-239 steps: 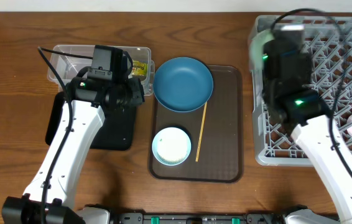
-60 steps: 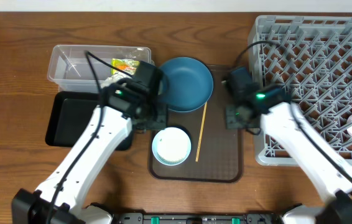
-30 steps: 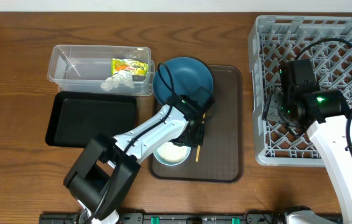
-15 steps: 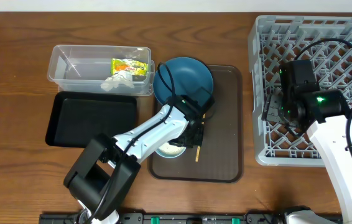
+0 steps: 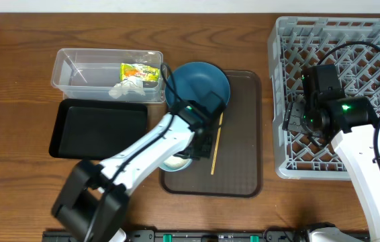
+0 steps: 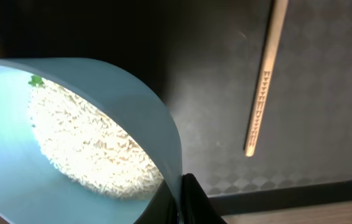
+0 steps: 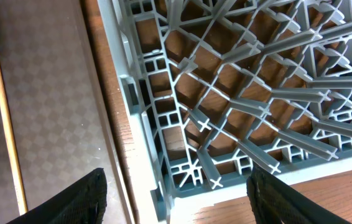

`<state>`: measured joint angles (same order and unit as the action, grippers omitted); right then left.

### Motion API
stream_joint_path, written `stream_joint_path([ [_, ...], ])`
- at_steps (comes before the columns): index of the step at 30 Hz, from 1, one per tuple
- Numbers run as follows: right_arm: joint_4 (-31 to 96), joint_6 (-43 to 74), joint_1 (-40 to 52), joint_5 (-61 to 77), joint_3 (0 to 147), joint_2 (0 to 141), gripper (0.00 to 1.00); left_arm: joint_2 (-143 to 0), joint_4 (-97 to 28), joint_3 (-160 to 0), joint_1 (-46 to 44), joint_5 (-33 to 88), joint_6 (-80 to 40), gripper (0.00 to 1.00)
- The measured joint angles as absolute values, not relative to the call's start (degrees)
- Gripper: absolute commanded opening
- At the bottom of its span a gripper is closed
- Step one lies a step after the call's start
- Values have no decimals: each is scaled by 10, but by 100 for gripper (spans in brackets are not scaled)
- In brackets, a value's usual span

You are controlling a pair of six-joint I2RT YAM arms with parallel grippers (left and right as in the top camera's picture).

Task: Sort waste into correct bins and load items into the dishwasher rack
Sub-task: 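Carry the rice bowl with the left gripper over the black tray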

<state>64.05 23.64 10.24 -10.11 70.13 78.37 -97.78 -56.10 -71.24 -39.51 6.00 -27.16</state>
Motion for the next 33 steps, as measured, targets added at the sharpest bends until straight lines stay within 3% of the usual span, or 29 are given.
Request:
stream_joint_path([
  [11,641,236,102,-101,701,784,72,-875,-565,-713,-220,70,-222,6],
  [23,641,236,102,-101,701,784,72,-869,-561,-714,51,279,-128,6],
  [33,643,235,102,-101,701,784,73,-891,-502,-678,185,467,-77,6],
])
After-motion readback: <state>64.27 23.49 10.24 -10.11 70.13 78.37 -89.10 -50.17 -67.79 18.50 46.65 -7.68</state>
